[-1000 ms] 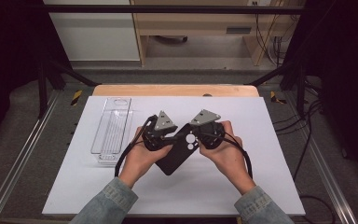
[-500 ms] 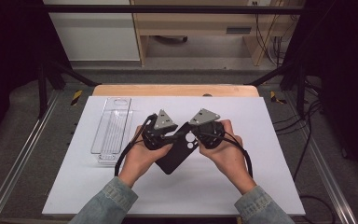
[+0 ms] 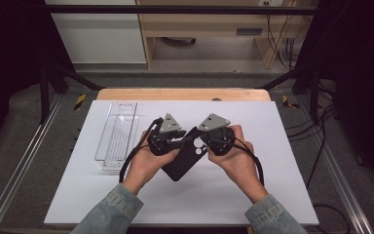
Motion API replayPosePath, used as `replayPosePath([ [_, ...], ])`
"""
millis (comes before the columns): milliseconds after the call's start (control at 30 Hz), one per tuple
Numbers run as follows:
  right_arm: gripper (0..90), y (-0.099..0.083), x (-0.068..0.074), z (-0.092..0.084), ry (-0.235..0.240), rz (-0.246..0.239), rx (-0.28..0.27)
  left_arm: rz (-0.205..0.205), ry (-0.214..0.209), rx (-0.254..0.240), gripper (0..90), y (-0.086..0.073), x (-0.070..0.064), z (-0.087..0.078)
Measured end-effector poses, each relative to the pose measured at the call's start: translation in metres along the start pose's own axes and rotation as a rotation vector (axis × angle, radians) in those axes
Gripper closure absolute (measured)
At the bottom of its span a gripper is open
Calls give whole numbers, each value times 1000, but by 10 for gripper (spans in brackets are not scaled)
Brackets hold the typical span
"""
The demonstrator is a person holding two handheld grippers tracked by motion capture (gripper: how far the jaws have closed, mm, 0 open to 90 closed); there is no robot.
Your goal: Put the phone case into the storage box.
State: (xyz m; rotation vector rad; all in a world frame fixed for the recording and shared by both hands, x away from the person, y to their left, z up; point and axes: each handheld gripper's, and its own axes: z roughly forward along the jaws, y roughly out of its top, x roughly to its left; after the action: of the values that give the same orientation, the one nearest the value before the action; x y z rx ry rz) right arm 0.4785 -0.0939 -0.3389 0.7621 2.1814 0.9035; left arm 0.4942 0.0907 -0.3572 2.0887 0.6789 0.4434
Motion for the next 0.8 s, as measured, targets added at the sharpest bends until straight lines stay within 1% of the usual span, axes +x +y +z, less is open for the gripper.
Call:
replayPosePath([
  [67,898,0,0,0,-1,0,-1,-3,-5,2,693,0,1,0],
  [167,899,1,0,0,-2,-6,-8,-17,-23,0,729,1,2,-1],
  [367,898,2,2,-1,-8,-11,-13,-25,-33,6,756,1,3,-1],
  [600,897,3,3,-2,-10,-13,-23,-39,-30,-1,796,2,5,-4],
  [800,895,5,4,-3,-10,-21,-29,-35,-21,1,831,2,7,-6],
])
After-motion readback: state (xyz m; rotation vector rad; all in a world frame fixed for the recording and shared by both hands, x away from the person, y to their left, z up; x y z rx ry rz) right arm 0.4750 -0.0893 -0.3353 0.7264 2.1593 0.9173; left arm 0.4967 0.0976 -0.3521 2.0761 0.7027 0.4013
